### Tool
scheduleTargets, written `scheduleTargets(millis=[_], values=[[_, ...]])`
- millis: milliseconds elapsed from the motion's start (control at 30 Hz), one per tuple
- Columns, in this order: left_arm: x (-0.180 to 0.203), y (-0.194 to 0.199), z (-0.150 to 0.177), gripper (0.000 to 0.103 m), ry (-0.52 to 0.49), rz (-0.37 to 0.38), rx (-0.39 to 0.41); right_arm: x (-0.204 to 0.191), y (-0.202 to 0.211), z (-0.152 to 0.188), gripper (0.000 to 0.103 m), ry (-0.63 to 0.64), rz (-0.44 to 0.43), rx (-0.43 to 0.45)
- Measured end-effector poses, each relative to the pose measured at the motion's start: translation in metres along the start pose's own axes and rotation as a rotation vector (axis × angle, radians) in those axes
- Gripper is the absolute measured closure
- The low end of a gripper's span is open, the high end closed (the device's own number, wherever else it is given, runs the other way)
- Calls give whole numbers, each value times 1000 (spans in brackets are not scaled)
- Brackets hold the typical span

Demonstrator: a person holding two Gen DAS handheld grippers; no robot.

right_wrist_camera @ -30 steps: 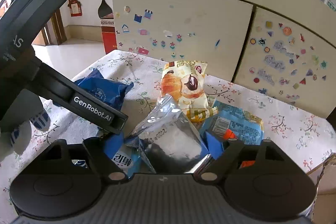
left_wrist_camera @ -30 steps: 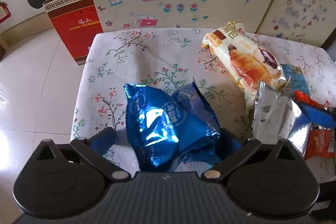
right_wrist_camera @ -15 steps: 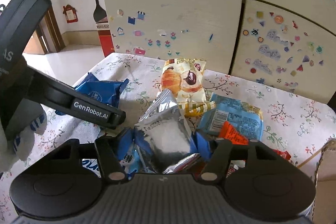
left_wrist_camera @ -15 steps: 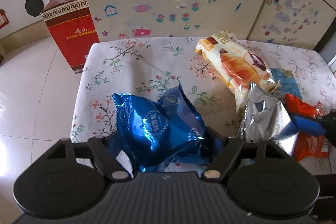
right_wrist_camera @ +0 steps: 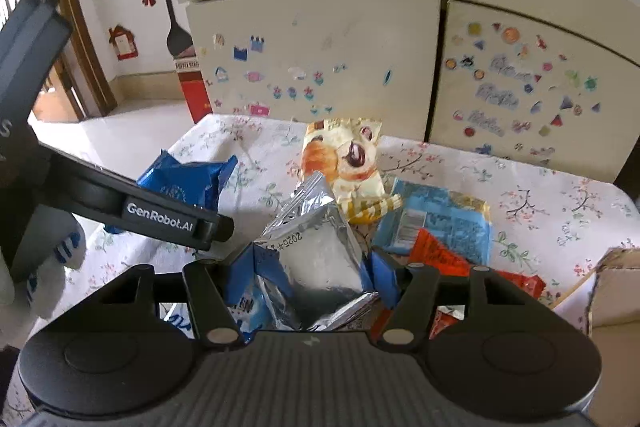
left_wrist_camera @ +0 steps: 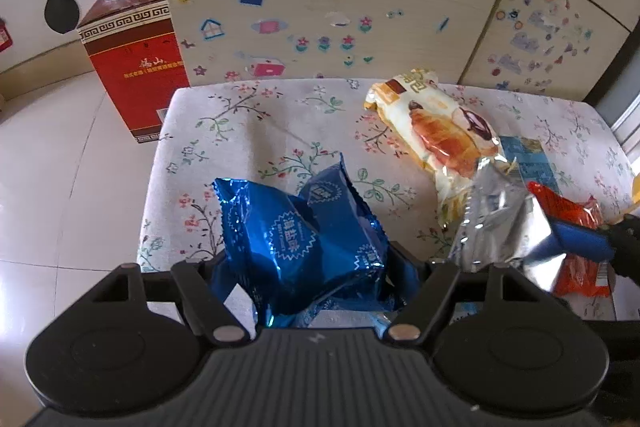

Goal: Organize snacks
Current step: 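Close the left tool on the dark blue bag while the right tool closes on the silver foil bag, then lift the dark blue bag with the left tool while the right tool carries the silver bag to the box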

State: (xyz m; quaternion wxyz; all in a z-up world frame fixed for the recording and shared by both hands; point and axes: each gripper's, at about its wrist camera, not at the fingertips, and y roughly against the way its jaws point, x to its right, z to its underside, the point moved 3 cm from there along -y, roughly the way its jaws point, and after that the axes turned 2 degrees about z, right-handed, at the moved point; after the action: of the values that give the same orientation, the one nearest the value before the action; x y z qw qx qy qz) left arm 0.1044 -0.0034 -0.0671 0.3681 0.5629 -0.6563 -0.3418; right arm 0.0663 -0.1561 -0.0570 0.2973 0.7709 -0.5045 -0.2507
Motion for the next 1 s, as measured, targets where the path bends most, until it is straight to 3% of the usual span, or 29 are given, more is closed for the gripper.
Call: scheduleTargets(millis=[633, 1000], values=[[24, 54, -5, 28, -14, 48, 155, 1, 85, -16, 35, -52, 82, 151], [50, 71, -1, 28, -50, 94, 211, 27, 154, -1, 35, -195, 149, 258]])
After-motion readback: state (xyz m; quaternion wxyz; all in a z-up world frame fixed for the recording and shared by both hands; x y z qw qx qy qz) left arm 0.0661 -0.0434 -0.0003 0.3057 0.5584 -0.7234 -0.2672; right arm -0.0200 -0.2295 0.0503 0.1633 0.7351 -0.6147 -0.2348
